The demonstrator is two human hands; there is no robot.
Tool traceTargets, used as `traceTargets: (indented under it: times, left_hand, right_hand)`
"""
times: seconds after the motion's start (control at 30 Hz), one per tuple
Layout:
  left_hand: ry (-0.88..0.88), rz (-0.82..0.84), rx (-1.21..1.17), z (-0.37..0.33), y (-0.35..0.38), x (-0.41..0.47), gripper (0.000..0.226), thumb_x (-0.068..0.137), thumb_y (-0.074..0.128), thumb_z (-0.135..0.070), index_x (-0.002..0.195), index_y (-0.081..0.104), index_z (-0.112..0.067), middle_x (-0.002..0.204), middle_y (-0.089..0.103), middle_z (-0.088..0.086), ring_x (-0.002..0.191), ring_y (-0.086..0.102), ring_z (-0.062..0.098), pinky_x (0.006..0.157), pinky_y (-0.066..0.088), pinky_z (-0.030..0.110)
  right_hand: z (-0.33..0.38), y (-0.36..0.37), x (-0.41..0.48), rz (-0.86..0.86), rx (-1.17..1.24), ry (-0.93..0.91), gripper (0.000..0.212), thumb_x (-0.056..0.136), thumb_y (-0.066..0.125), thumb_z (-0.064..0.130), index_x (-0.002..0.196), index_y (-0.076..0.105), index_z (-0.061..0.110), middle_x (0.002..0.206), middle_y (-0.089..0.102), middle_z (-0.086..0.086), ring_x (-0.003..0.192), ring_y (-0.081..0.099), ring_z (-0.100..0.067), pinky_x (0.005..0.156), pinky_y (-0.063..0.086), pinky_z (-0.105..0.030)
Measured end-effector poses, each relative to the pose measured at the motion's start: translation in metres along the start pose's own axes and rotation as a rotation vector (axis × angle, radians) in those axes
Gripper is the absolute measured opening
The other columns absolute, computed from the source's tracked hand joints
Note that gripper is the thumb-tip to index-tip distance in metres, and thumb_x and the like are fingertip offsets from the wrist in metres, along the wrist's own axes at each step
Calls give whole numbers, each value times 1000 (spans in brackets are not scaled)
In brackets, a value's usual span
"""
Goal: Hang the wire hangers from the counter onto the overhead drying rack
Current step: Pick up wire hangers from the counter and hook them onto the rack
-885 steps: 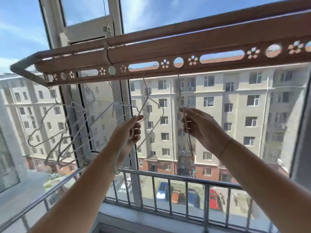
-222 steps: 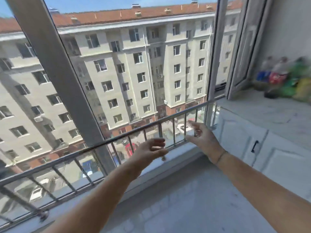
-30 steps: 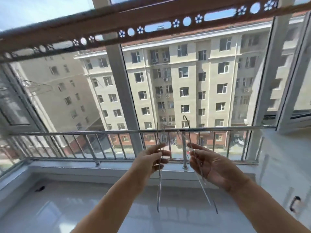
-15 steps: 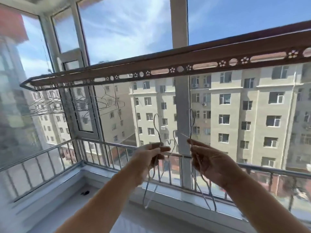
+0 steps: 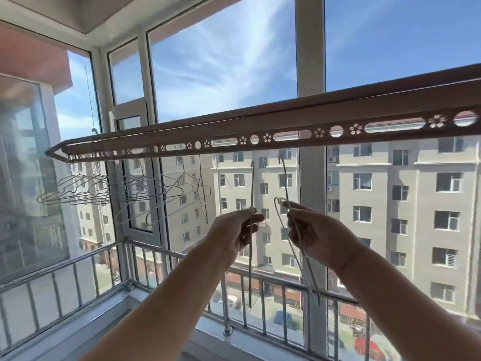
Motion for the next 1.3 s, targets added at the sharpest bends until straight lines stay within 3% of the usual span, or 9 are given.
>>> traceTargets:
  times: [0.13, 0.27, 0.57, 0.67, 0.83, 0.97, 1.1, 1.3]
  left_hand:
    - [6, -52, -57, -16, -10, 47, 12, 85, 64, -11, 93, 65, -3, 52, 66, -1, 50, 47, 7, 40, 37, 15]
    - [25, -50, -69, -34, -20, 88, 8, 86, 62, -9, 89, 63, -2, 48, 64, -2, 53, 44, 8, 47, 34, 18]
    - [41, 43, -50, -66, -33, 164, 6, 86, 62, -10, 85, 65, -5, 57, 66, 1, 48, 46, 6, 45, 36, 16]
    - [36, 76, -58, -69, -35, 179, 9, 87, 60, -10, 81, 64, -5, 51, 64, 0, 50, 44, 7, 49, 33, 17]
    - [10, 96, -41, -67, -45, 206, 10, 88, 59, -9, 79, 61, -4, 45, 62, -1, 34, 44, 3, 43, 32, 16]
    - [-23, 118, -18, -62, -49, 220, 12, 87, 61, -10, 76, 62, -5, 46, 62, -1, 38, 44, 4, 42, 34, 16]
    - [-37, 151, -31, -55, -56, 228, 12, 88, 60, -13, 80, 64, -5, 50, 63, 1, 48, 47, 7, 45, 37, 17]
    - [-54, 207, -100, -51, -68, 230, 23, 95, 51, -20, 82, 62, -5, 53, 65, 3, 37, 53, 5, 36, 42, 15]
  right_hand:
    - [13, 6, 48, 8, -42, -15, 20, 86, 51, -2, 89, 67, 10, 57, 58, 1, 49, 54, -7, 45, 45, -16]
    - [19, 14, 90, 2, -45, -30, 20, 86, 51, -1, 86, 67, 10, 56, 57, 1, 48, 54, -6, 44, 44, -15]
    - [23, 30, 157, -45, -52, -78, 19, 87, 50, -1, 89, 66, 10, 51, 59, 2, 44, 55, -5, 44, 44, -15]
    - [22, 31, 169, -73, -81, -85, 19, 87, 50, 0, 90, 66, 11, 53, 59, 2, 48, 53, -7, 45, 43, -16]
    - [15, 30, 184, -124, -43, -99, 19, 89, 48, 0, 90, 65, 9, 63, 55, -1, 52, 52, -8, 44, 43, -16]
    - [8, 28, 184, -164, -44, -88, 16, 89, 48, 1, 91, 63, 6, 68, 52, -2, 49, 52, -7, 44, 43, -15]
    - [0, 27, 186, -195, -41, -73, 15, 89, 50, 2, 89, 64, 5, 61, 56, 0, 49, 53, -6, 46, 43, -15]
    - [-10, 24, 189, -226, -10, -82, 12, 88, 53, 6, 86, 65, 6, 56, 60, 0, 46, 56, -7, 45, 47, -16]
Point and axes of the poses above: each hand's wrist, its own x-axis towards the middle knuckle, its own y-axis out of the palm, z = x × y, the point moved 2 cm from there along x, towards the middle knuckle
